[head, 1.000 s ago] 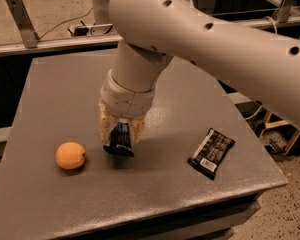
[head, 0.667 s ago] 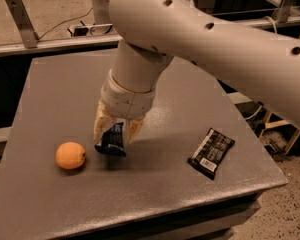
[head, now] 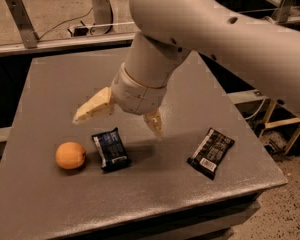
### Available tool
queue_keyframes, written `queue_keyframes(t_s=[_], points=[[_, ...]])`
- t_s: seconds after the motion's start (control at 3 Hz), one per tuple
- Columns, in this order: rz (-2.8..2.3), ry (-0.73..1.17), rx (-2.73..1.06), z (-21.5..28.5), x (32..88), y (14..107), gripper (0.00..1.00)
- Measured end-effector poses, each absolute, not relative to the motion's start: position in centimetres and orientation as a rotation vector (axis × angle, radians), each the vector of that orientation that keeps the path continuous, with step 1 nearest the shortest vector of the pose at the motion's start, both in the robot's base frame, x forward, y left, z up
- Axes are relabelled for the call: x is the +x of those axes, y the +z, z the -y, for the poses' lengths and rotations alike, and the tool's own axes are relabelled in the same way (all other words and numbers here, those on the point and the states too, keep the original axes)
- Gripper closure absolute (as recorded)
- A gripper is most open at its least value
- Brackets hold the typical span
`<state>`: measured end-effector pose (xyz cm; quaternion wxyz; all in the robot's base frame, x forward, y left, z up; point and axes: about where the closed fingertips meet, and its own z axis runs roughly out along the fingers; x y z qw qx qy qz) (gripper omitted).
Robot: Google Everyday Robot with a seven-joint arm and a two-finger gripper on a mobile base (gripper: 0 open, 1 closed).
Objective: Move rxbar blueberry near orange
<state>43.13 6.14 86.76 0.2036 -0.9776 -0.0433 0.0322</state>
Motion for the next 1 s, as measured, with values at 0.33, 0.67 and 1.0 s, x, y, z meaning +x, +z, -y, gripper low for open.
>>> queue_keyframes(t_s=[0.33,0.67,1.0], points=[[0.037,0.069,-2.629,-4.13,44.28,89.11,0.00],[0.016,0.061,-2.596,-3.75,44.48,90.07,0.00],[0.016,0.061,-2.596,-3.75,44.48,90.07,0.00]])
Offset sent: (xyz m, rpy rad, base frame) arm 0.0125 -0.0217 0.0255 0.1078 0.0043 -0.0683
